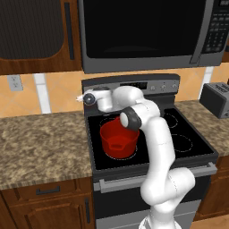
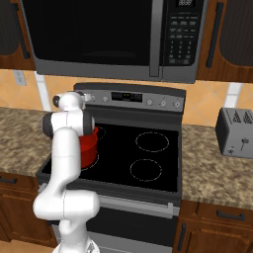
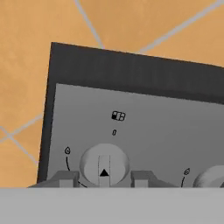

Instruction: Turn off the front left burner of the stove.

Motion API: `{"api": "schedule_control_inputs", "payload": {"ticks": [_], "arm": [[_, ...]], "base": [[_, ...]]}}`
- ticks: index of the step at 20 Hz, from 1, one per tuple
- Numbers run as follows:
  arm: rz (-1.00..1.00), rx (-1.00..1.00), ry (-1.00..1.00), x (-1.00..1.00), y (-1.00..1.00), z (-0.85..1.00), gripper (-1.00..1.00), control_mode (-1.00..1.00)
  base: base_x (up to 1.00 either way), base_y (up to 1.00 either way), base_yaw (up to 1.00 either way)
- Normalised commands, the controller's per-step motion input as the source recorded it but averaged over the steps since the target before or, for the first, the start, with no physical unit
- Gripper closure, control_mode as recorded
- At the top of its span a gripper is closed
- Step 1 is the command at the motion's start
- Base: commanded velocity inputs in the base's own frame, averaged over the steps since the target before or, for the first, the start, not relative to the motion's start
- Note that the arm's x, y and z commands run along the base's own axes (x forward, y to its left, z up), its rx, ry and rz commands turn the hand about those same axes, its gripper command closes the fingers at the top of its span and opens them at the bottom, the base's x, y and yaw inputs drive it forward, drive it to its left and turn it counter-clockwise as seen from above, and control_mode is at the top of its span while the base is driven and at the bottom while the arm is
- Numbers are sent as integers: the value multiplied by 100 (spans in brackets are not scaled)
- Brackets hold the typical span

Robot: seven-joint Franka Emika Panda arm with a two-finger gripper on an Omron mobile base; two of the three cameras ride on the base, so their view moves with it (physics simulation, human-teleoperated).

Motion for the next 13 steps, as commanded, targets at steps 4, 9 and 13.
{"api": "schedule_control_inputs", "payload": {"ticks": [4, 9, 13], "arm": [[0, 32, 0, 8, 0, 38, 100, -100], [0, 32, 0, 0, 0, 28, 100, -100], [0, 30, 0, 0, 0, 25, 100, -100]], "base": [[0, 0, 0], [0, 0, 0], [0, 0, 0]]}}
